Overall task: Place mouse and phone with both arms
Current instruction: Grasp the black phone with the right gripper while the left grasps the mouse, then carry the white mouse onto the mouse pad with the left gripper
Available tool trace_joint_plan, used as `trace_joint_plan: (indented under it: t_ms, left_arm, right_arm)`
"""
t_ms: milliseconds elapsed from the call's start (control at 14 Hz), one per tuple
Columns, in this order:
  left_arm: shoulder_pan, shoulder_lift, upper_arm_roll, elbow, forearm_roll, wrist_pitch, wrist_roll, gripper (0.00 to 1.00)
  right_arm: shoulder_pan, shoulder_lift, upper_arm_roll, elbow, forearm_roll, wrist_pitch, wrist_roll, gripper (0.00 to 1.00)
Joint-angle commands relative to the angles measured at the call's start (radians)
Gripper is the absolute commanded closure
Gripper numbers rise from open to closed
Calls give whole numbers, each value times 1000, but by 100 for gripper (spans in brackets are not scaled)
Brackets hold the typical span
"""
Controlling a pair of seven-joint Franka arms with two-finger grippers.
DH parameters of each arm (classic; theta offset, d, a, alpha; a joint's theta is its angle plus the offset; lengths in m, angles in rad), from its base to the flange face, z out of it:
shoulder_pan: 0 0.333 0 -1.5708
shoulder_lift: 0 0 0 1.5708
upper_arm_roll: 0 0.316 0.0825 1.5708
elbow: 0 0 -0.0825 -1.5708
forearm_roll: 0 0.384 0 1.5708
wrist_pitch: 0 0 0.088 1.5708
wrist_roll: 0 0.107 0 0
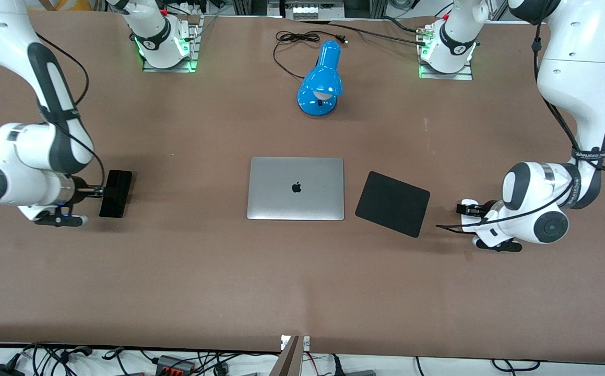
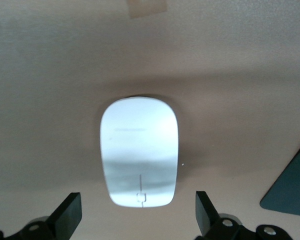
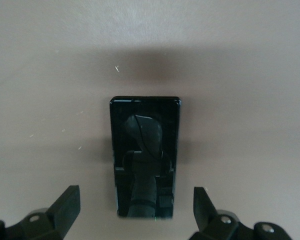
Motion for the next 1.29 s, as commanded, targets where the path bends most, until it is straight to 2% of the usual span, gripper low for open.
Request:
trace_joint_plan:
  t_ms: [0, 357, 429, 500, 643, 786, 1000, 1214]
  left_arm:
    - [-5, 25, -2, 31, 18, 5, 14, 0]
    - [-1, 50, -2, 31, 18, 47, 12, 0]
    - [0, 50, -1, 31, 18, 47, 12, 15]
    - [0, 48, -2, 33, 18, 47, 3, 37]
    - [-6, 42, -2, 34, 18, 45, -5, 54]
    - [-18, 39, -13, 69, -5, 13, -27, 55]
    - [-76, 36, -39, 110, -27, -134, -162, 54]
    - [-144, 22, -58, 110, -34, -151, -216, 53]
  right_arm:
    - [-23, 21, 11, -63, -11, 113, 2, 0]
    - [-43, 61, 11, -58, 1, 116, 4, 0]
    - [-43, 64, 11, -55, 4, 116, 5, 0]
    - [-43, 69, 11, -53, 9, 118, 5, 0]
    - [-41, 81, 13, -52, 16, 118, 65, 0]
    - [-37, 83, 14, -50, 15, 118, 65, 0]
    - [-32, 83, 14, -49, 13, 118, 62, 0]
    - [-38, 84, 14, -49, 15, 115, 53, 0]
